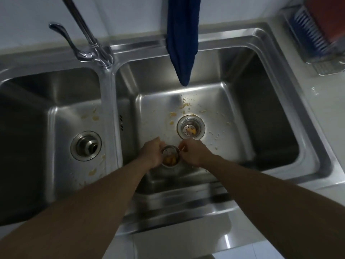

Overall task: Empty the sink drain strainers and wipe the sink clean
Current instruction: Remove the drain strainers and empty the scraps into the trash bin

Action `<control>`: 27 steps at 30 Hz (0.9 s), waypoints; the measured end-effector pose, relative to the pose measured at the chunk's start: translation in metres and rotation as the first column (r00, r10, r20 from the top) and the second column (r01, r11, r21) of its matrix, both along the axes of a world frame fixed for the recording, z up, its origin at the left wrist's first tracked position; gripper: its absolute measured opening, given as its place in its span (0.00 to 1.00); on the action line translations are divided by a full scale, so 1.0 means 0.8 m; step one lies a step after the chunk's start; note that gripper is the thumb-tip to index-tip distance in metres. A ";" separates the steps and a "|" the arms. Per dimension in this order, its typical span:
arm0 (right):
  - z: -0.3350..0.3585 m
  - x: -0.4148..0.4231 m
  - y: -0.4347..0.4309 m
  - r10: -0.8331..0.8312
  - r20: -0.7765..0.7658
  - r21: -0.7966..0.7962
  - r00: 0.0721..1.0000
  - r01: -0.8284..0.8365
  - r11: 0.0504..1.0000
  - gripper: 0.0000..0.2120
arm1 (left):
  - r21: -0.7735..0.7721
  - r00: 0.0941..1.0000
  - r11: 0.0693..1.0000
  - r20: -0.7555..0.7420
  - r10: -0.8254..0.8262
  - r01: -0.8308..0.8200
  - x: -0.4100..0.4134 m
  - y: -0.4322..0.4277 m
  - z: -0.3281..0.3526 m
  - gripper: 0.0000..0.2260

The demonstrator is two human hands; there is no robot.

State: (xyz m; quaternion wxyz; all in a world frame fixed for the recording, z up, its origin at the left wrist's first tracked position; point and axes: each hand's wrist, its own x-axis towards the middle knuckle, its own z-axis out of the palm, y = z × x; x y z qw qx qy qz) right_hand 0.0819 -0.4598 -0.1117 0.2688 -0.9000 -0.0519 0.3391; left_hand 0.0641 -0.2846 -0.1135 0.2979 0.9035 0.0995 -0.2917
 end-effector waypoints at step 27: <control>-0.059 0.082 -0.059 -0.262 0.319 -0.150 0.911 0.322 0.935 0.23 | 0.033 0.981 0.999 0.194 0.003 -0.009 0.102 -0.065 -0.029 0.13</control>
